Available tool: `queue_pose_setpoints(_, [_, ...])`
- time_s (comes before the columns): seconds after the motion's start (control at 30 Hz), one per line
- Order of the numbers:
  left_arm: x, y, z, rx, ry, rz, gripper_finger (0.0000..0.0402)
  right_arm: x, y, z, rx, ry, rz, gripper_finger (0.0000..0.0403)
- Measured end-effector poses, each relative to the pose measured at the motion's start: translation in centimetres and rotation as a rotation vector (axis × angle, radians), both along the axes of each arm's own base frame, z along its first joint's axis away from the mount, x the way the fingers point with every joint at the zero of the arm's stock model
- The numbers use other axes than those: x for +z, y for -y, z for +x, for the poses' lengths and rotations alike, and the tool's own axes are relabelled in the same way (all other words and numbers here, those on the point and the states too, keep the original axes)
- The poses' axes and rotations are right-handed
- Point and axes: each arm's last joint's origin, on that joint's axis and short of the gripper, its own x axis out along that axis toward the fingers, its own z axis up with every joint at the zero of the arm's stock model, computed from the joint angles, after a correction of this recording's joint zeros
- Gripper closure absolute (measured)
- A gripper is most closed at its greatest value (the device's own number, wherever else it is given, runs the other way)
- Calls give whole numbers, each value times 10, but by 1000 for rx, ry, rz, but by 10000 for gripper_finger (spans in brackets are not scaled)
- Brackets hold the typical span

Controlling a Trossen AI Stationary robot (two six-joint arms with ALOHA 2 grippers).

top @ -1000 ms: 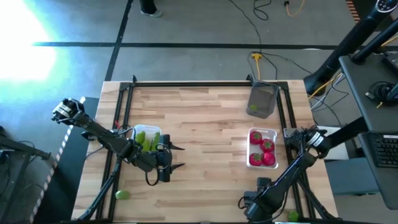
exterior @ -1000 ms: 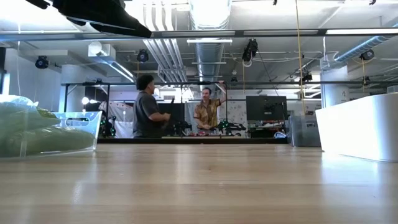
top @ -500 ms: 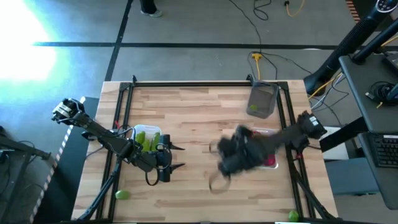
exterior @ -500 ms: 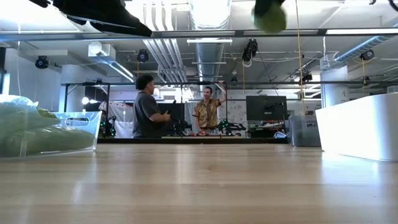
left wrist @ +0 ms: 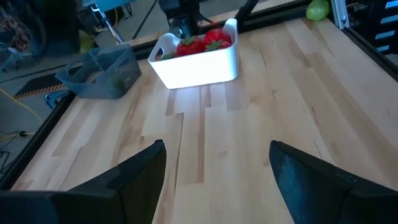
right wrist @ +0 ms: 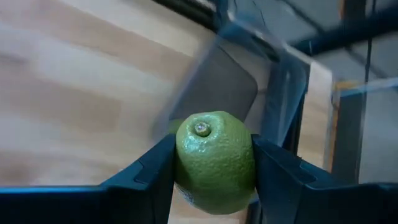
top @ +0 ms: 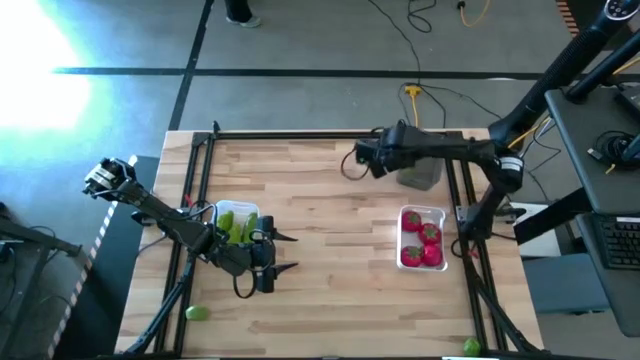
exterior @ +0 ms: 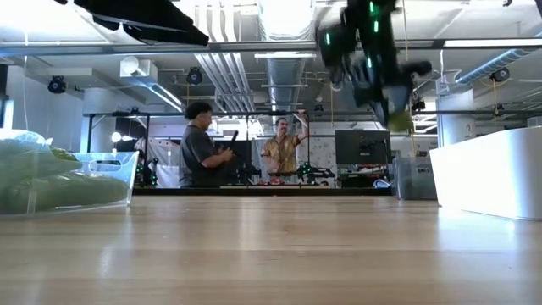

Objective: Sort produce into baskets
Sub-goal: Put the lime into the black bin

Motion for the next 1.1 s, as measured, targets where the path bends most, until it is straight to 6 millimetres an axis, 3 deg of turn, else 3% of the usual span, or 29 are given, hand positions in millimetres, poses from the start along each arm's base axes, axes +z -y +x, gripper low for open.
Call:
queue_pose_setpoints(0.17, [0,0,0,0,3,-2,134,-42,44,-27,-170,24,72,232])
queue_pose_setpoints(0.3, [0,0,0,0,4,-3,134,-67,67,-43,-258,87,73,232])
queue_pose_setpoints(0.5, [1,0,0,0,5,-3,134,-92,88,-59,-306,166,54,232])
queue_pose_setpoints(0.67, [1,0,0,0,5,-3,134,-106,95,-66,-315,225,60,216])
queue_pose_setpoints(0.9, [1,0,0,0,4,-3,134,-103,96,-66,-309,207,38,142])
queue_pose_setpoints(1.1, [0,0,0,0,4,-3,134,-56,81,-53,-202,273,1,95])
